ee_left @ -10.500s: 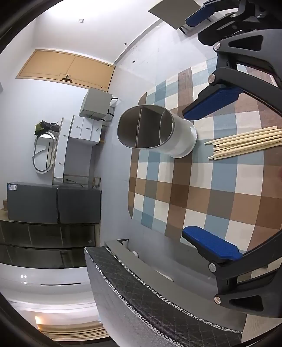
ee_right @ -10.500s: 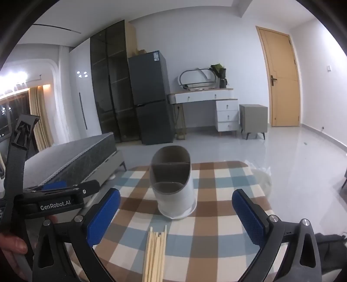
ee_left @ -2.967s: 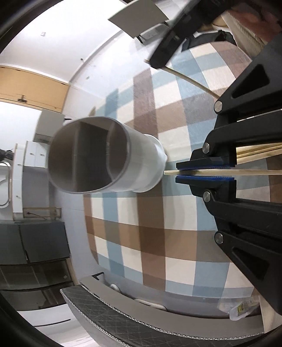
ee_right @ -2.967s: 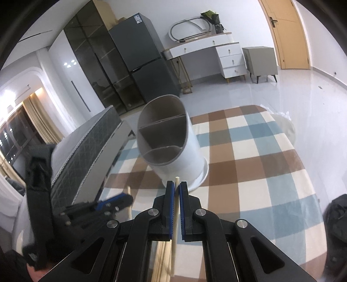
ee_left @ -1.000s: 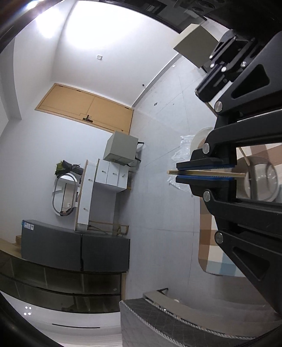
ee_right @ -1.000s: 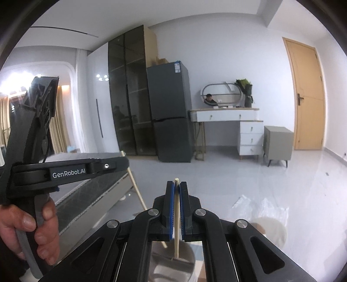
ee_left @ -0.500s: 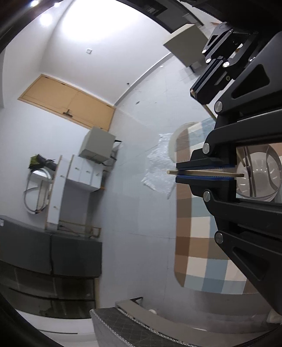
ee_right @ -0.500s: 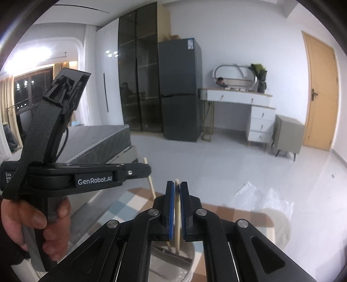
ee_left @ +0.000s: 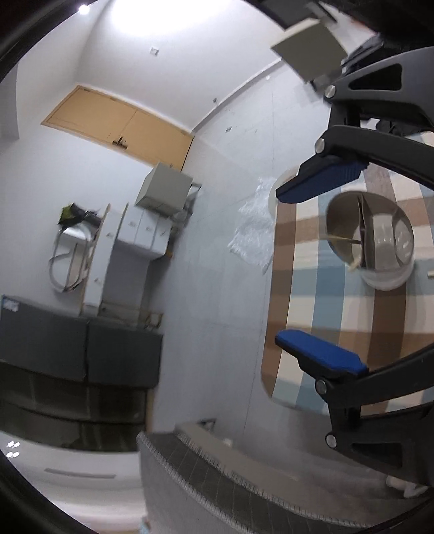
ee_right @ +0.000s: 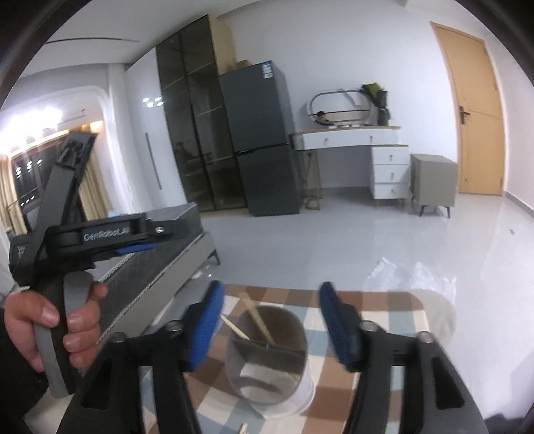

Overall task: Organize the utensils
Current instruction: 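Withdraw the right tool from the holder back toward the chopsticks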

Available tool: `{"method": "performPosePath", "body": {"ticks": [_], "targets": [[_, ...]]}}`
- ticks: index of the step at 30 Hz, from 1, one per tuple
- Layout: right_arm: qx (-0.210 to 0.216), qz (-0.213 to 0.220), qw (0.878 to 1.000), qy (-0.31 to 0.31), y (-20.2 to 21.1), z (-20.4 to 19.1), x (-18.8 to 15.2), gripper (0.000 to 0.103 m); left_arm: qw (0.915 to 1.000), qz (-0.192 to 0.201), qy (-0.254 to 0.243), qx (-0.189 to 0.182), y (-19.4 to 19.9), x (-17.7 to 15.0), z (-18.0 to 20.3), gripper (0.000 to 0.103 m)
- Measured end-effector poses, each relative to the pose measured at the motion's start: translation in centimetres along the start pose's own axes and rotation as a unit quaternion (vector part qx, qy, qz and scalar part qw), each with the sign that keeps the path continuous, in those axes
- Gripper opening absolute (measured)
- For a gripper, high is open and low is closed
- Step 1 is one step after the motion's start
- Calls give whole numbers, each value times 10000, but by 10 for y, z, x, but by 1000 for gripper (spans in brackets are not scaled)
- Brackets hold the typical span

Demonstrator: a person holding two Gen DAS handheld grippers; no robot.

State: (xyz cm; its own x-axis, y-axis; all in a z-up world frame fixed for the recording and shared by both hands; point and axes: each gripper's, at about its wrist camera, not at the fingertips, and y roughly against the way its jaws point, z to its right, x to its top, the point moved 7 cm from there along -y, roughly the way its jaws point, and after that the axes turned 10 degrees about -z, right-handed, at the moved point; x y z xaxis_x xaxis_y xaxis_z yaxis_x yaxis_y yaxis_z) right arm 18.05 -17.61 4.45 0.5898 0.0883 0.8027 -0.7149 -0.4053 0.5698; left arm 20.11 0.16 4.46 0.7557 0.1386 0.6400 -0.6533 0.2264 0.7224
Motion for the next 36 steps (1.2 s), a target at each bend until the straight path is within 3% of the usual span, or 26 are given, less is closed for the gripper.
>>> {"method": "performPosePath", "body": {"ticks": [3,6,13,20,23,25,33,36], "targets": [[-31,113,9999,-118,19,-1,-5,68,9993,198,-16,318,22,-11,-3,84],[-48,172,9996,-197,35,-4,-11,71,9986,286,-7,435,33,-23,-4,85],[-3,479,9985,-253,70,-23,-30,101,9970,446,-58,624,50,-43,-1,85],[-16,687,9976,44,89,-43,-50,103,9965,469,-87,689,58,-68,-2,86],[58,714,9973,-129,93,-42,-61,103,9960,487,-141,730,58,-76,-1,89],[142,538,9981,-251,87,-40,-65,103,9955,492,-147,791,58,-87,-3,96],[-274,175,9989,-349,74,-33,-101,103,9950,504,-140,850,51,-109,-8,97],[-376,-176,9987,-310,59,-31,-117,103,9960,447,-163,759,43,-121,-9,97]]}}
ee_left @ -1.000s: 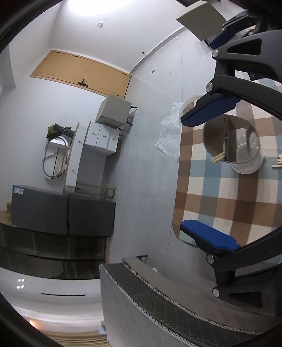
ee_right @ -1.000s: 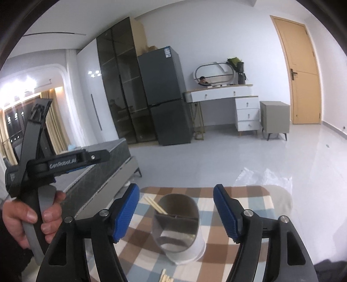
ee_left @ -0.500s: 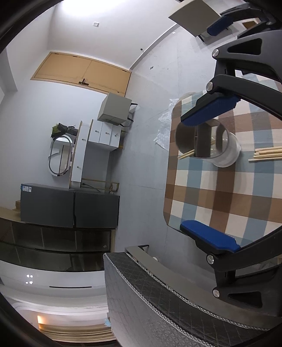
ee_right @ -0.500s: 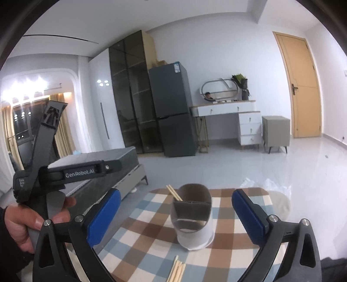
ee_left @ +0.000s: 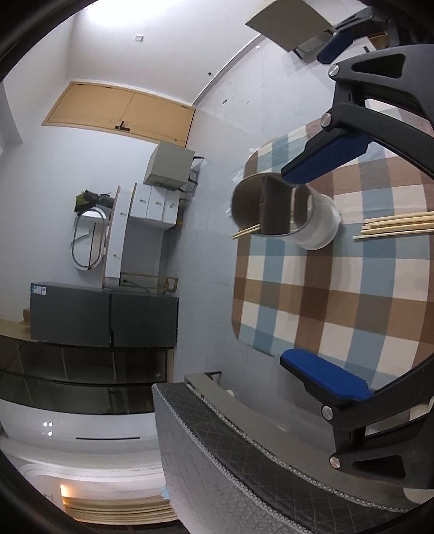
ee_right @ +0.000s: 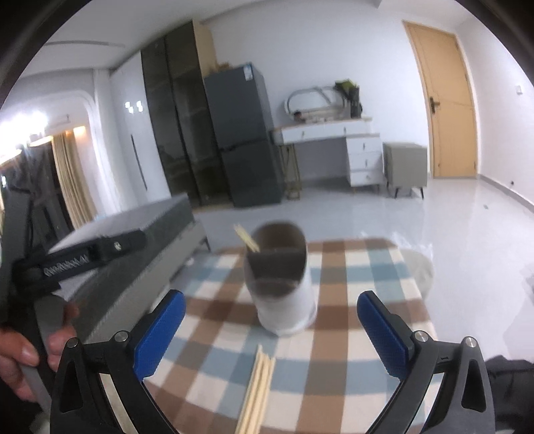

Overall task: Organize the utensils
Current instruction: 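Withdraw the right tool from the holder back toward the chopsticks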

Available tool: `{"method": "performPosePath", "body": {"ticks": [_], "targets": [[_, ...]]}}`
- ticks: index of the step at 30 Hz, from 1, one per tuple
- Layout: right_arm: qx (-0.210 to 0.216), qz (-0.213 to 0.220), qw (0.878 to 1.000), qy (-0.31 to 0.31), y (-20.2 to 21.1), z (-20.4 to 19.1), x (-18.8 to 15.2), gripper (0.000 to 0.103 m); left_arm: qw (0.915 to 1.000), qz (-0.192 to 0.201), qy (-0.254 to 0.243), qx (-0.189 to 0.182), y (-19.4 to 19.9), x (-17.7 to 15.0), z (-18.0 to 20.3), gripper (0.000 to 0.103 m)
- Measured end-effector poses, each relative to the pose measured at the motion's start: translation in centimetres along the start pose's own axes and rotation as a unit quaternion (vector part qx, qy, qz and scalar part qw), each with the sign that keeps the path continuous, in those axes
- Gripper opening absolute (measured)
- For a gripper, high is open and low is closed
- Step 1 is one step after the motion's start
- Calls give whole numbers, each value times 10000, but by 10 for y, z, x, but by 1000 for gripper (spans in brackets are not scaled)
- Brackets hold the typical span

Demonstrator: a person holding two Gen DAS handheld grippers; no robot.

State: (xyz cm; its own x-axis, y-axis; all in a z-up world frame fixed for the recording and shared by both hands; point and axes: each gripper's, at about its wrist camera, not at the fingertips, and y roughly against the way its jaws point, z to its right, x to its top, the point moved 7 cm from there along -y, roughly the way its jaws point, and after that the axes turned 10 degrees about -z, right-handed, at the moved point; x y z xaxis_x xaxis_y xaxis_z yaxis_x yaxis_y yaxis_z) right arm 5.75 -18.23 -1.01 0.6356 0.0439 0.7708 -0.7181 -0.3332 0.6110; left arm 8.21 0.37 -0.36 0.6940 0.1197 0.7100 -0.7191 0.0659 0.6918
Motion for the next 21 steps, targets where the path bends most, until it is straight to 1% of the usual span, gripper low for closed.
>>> {"method": "performPosePath", "body": {"ticks": [1,4,7,9,13,15,17,19,21], "targets": [[-47,-126,9999,40,-5,0,-5,103,10000,-39,27,-9,-5,-4,-1,97],[-120,-318,9993,142,-15,2,-20,103,9998,-183,90,36,-17,-17,-4,97],[-195,-435,9986,220,-22,5,-32,103,9986,-484,196,-19,-37,-30,-7,97],[-223,-530,9981,210,-29,8,-37,103,9979,-601,222,-64,-47,-36,-7,97],[-250,-833,9961,158,-49,11,-48,103,9962,-849,126,-122,-61,-49,-8,97],[-295,-1035,9941,160,-60,11,-53,103,9965,-830,48,-91,-62,-54,-9,97],[-334,-1218,9918,171,-71,11,-58,103,9960,-894,-32,-31,-67,-58,-9,97],[-364,-1372,9896,232,-81,10,-63,103,9935,-1122,53,-161,-76,-64,-12,97],[-350,-1543,9869,300,-93,7,-68,103,9917,-1263,195,-163,-83,-65,-17,97]]}}
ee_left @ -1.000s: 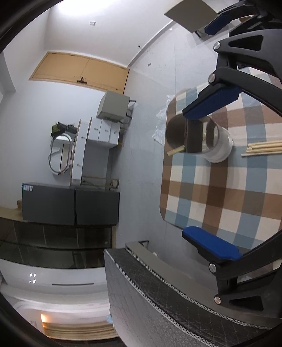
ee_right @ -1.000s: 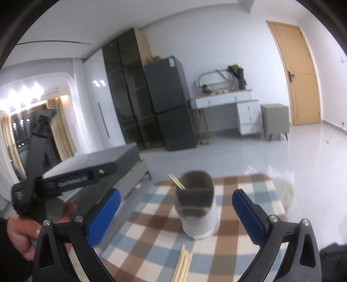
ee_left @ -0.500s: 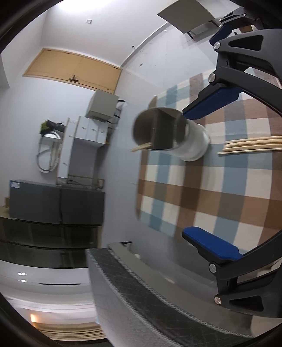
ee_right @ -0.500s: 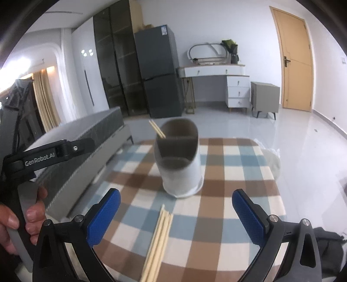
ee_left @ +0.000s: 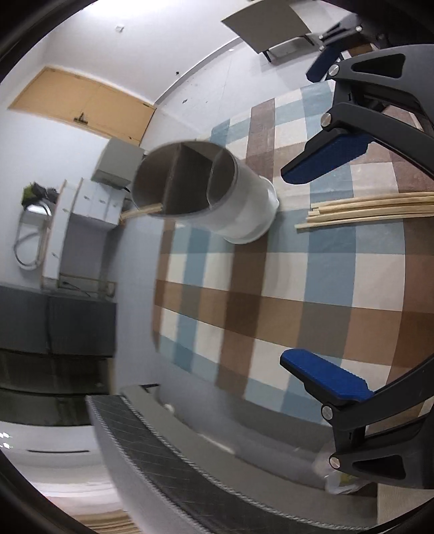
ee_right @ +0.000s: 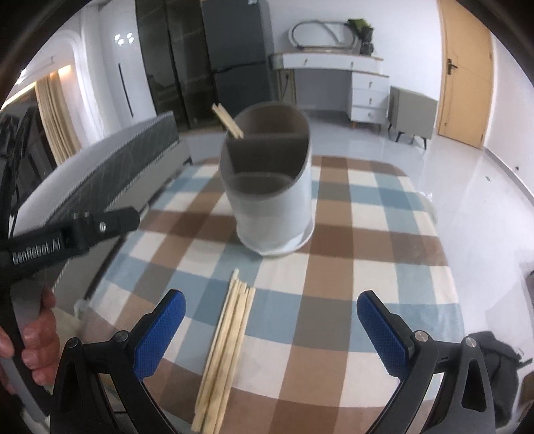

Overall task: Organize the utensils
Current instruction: 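Withdraw the right tool from the holder back toward the chopsticks, then lower the right tool and pinch another chopstick from the bundle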

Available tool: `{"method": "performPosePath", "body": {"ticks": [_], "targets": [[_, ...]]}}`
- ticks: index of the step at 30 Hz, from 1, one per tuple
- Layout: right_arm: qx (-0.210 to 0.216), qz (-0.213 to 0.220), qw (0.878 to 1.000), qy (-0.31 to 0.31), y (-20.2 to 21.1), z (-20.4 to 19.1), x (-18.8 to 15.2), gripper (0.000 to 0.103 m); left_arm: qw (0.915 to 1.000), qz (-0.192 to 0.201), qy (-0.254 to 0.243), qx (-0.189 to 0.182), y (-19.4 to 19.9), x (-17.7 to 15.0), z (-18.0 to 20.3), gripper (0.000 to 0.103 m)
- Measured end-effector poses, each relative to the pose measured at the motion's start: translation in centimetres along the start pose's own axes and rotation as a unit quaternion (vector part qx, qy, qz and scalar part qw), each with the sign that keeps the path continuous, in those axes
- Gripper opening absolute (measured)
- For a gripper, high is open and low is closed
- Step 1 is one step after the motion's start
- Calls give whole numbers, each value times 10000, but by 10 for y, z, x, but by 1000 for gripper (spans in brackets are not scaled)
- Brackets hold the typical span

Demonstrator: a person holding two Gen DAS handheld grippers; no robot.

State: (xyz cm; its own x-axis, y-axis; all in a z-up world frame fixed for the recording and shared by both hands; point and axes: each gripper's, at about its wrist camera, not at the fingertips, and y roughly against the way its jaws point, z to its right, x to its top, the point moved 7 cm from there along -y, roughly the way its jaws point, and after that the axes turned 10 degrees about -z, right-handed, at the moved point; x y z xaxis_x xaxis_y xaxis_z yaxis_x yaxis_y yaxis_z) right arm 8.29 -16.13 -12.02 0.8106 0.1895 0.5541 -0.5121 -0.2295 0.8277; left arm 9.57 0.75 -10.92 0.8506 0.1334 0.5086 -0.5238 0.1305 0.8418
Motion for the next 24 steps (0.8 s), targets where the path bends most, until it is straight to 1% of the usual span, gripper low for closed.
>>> {"method": "performPosePath", "body": {"ticks": [2,4,5,7,9,12,15,16,17,19,21,23,24], "targets": [[40,-185,9998,10,-12,-2,-2,103,9999,-75,88,83,-8,2,-7,97],[119,-400,9991,-7,-27,-5,-5,103,9993,-136,157,321,-17,4,-15,97],[133,-485,9987,3,-33,-6,-6,103,9989,-214,210,370,-22,4,-19,97],[107,-658,9978,66,-45,-9,-8,102,9983,-340,320,358,-30,3,-23,97],[-12,-807,9966,138,-56,-11,-10,102,9976,-446,370,370,-35,4,-26,97],[-81,-941,9954,154,-70,-11,-10,102,9963,-573,540,330,-39,5,-31,97],[-332,-1031,9940,149,-82,-6,-10,100,9938,-769,760,269,-46,5,-36,97],[-358,-1075,9935,107,-85,-3,-10,94,9927,-839,827,244,-48,4,-38,97],[-338,-1112,9932,70,-87,-2,-10,91,9917,-904,884,226,-50,3,-39,97],[-368,-1216,9919,-21,-93,2,-11,88,9905,-988,939,205,-53,3,-39,97],[-490,-1290,9904,-2,-98,4,-12,82,9898,-1027,968,209,-55,2,-40,97],[-433,-1369,9896,16,-101,2,-13,74,9892,-1070,982,180,-56,3,-39,97],[-459,-1403,9890,51,-103,1,-14,71,9890,-1082,992,165,-56,4,-40,97]]}}
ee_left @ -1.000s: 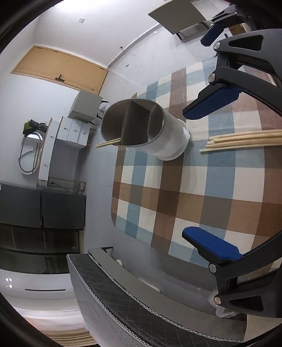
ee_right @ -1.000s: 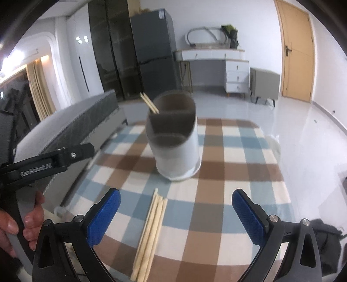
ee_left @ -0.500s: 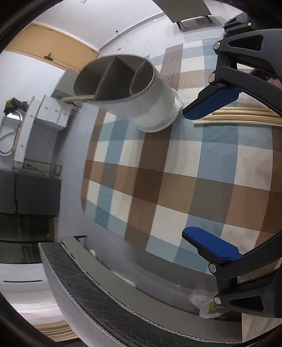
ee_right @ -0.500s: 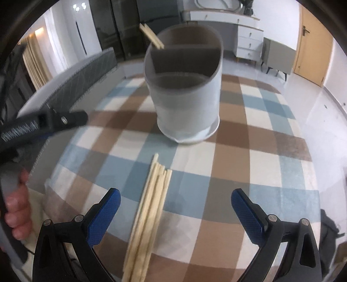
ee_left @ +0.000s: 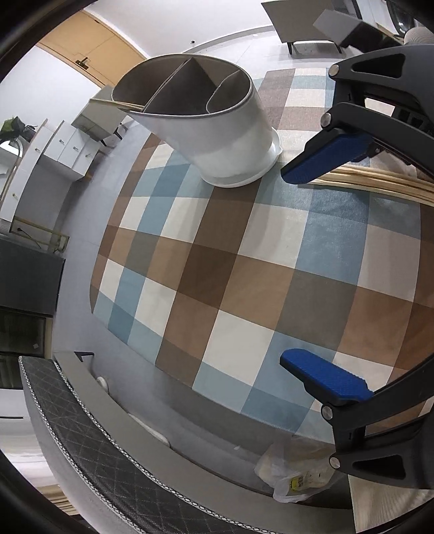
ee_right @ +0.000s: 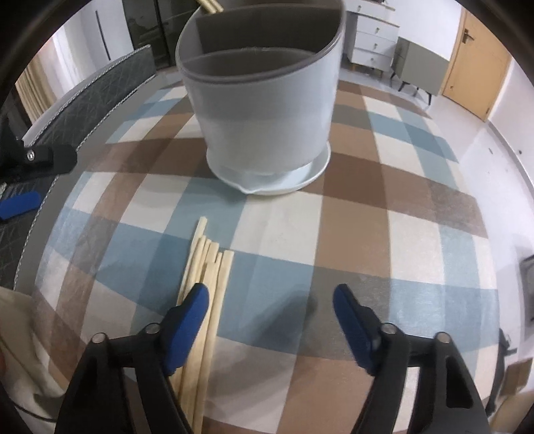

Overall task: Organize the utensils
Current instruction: 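Lower the right tool and pinch another chopstick from the bundle, then lift the second chopstick with the right tool and carry it over the holder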

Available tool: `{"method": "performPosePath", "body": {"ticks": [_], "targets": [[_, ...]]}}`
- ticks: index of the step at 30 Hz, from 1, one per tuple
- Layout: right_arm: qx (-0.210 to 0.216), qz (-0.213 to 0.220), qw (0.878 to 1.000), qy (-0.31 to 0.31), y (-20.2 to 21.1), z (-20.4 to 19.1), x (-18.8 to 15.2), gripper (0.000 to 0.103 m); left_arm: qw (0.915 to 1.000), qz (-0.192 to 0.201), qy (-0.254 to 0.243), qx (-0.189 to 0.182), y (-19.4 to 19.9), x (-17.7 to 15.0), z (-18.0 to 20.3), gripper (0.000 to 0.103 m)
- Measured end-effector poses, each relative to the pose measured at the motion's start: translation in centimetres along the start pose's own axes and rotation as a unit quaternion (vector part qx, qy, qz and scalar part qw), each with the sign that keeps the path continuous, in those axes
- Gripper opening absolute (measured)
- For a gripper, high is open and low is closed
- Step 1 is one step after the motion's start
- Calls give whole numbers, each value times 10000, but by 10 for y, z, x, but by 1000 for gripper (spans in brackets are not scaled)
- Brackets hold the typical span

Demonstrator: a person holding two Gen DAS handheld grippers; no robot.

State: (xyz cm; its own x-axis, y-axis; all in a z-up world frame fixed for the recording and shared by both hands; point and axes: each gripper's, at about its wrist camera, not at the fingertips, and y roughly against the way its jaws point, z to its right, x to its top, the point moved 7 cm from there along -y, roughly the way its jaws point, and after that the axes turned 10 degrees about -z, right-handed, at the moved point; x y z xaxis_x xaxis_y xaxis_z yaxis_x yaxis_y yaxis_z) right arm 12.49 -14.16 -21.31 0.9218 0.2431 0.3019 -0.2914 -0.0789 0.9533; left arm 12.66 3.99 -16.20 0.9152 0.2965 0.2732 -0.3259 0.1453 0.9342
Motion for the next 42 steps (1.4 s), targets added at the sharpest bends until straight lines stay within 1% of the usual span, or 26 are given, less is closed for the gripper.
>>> {"method": "performPosePath", "body": {"ticks": [4,9,11,12,13,14,15,17,21,26,27,28,29,30,31,32,35,38,42], "targets": [[-81,-140,9998,111,-7,-5,-2,61,9999,-78,107,-41,0,0,-3,97],[-138,-216,9995,210,-6,-13,-1,54,9996,-100,255,-67,2,3,-9,97],[-220,-226,9992,258,-7,-15,3,49,9995,-103,295,-62,3,4,-10,97],[-220,-242,9991,259,-7,-16,5,48,9994,-111,315,-69,2,4,-11,97],[-186,-252,9992,236,-8,-16,7,41,9994,-124,330,-69,2,4,-11,97],[-158,-268,9993,209,-8,-15,8,39,9993,-133,334,-62,2,4,-12,97],[-89,-291,9994,147,-9,-14,8,39,9993,-140,338,-50,1,4,-13,97],[-105,-366,9992,89,-11,-13,7,33,9991,-161,381,-8,0,5,-15,97],[-196,-411,9987,223,-11,-17,7,31,9986,-202,491,-51,0,6,-18,97],[-253,-392,9984,317,-15,-22,17,29,9989,-188,429,-44,2,6,-17,97],[-256,-400,9983,341,-16,-24,19,27,9988,-190,440,-41,2,6,-18,97],[-242,-408,9982,368,-16,-25,21,23,9986,-200,487,-36,2,7,-21,97],[-210,-413,9982,393,-17,-27,23,18,9983,-203,551,-37,1,8,-24,97],[-150,-425,9982,393,-18,-29,24,15,9979,-205,613,-44,1,9,-27,97],[-71,-437,9983,378,-18,-30,25,9,9975,-205,671,-50,1,10,-29,97],[-41,-437,9984,362,-19,-29,26,7,9973,-200,701,-55,1,10,-31,97],[117,-396,9989,238,-17,-24,27,6,9977,-208,649,10,0,10,-31,97],[385,-207,9990,-58,-5,-10,28,6,9982,-194,566,38,-1,10,-28,97],[937,166,9939,-566,22,16,30,5,9991,-207,364,75,-5,7,-22,97]]}}
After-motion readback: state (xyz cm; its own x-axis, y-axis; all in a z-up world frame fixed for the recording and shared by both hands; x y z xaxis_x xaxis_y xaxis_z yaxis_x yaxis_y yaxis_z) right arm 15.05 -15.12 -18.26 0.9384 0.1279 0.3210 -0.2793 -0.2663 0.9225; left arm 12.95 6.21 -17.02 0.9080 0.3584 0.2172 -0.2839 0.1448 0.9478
